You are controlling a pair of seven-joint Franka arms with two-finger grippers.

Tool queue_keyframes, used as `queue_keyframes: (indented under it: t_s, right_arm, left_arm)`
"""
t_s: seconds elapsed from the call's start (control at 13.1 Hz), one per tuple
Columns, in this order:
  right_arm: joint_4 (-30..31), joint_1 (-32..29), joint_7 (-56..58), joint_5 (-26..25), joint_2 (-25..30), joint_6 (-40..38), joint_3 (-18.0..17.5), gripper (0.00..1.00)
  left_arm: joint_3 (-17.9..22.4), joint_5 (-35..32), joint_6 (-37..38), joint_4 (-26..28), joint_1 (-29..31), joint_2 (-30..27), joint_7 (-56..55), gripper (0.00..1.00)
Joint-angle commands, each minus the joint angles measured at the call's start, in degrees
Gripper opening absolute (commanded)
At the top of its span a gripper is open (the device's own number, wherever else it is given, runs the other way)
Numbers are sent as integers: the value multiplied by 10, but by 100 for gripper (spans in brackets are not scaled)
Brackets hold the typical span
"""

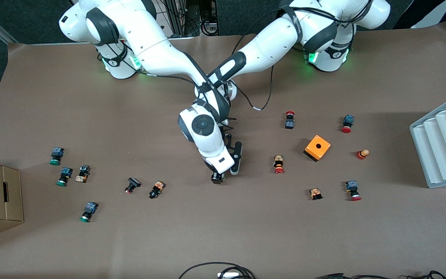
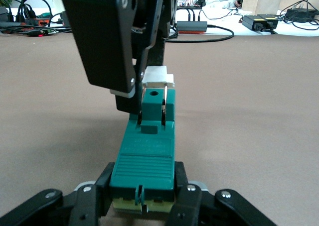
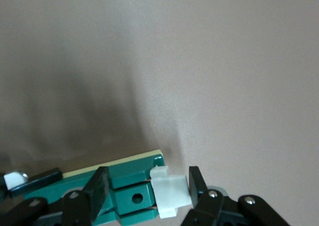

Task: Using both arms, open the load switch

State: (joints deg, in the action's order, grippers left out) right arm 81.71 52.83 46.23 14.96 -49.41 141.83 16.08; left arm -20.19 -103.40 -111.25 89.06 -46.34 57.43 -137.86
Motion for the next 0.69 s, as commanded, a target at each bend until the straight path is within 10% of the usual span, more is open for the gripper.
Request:
queue_keyframes:
  t_s: [0.0, 0.61]
  right_arm:
    - [-12, 8, -6, 20, -10, 9, 7, 69]
    - [-10, 5, -3, 19, -10, 9, 8, 66]
  left_arm:
    - [3, -4, 3, -8, -17, 8, -13, 46]
    - [3, -4, 3, -8, -17, 8, -13, 46]
